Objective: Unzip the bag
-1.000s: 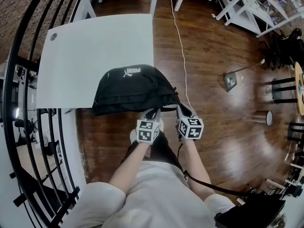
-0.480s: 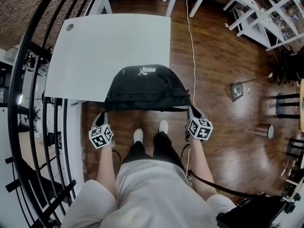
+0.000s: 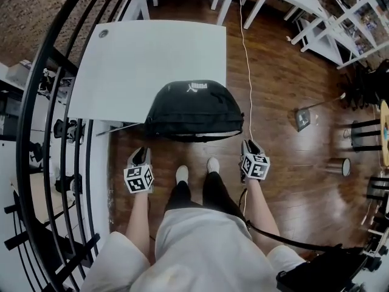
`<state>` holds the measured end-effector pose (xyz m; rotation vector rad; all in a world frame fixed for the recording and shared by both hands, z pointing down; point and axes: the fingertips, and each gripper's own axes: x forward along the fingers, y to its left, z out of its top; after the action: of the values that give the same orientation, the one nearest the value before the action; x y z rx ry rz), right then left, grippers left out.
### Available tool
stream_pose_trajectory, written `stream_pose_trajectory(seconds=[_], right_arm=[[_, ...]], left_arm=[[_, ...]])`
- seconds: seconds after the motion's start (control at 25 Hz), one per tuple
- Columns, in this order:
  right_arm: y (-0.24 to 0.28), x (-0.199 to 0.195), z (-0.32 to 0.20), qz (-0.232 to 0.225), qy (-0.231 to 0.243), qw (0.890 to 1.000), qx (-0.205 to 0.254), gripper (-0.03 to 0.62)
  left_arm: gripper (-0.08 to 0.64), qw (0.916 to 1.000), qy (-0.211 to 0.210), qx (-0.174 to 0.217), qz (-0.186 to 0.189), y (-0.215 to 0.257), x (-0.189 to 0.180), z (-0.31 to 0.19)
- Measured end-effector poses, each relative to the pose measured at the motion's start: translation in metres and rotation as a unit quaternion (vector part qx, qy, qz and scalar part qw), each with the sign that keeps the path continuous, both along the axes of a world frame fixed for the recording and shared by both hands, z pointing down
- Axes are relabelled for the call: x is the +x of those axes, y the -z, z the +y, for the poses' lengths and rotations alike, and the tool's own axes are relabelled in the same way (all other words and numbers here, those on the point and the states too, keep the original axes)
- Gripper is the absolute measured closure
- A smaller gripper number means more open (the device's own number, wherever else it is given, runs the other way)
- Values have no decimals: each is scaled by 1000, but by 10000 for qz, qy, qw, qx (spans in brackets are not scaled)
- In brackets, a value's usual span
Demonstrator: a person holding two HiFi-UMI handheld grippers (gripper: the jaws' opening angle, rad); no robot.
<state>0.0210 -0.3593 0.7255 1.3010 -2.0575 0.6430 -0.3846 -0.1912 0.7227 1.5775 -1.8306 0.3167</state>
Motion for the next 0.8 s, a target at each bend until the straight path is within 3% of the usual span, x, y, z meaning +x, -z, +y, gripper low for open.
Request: stream_pose_trajectory(seconds=[0.28, 0.44, 0.56, 0.64, 0.68, 0.72, 0.8], right_arm=[[42, 22, 75, -391, 351, 9978, 401, 517], [78, 23, 96, -880, 912, 9883, 848, 532], [85, 31, 166, -1098, 1386, 9800, 915, 566], [85, 39, 223, -567, 1922, 9729, 1156, 574], [94, 45, 249, -346, 2238, 9641, 1386, 574], [108, 54, 270, -378, 2448, 9557, 1590, 577], [140, 78, 303, -902, 2479, 9498, 1683, 600]], left_arm=[[463, 9985, 222, 422, -287, 21, 3, 50], [488, 9940, 276, 958, -441, 69, 41, 68], [500, 9897, -214, 1218, -723, 106, 106, 110], [525, 9812, -659, 1456, -1086, 133, 158, 146], [525, 9765, -768, 1591, -1237, 147, 190, 164], [529, 9726, -787, 1731, -1338, 161, 223, 182], [535, 9670, -751, 1988, -1403, 194, 284, 210]])
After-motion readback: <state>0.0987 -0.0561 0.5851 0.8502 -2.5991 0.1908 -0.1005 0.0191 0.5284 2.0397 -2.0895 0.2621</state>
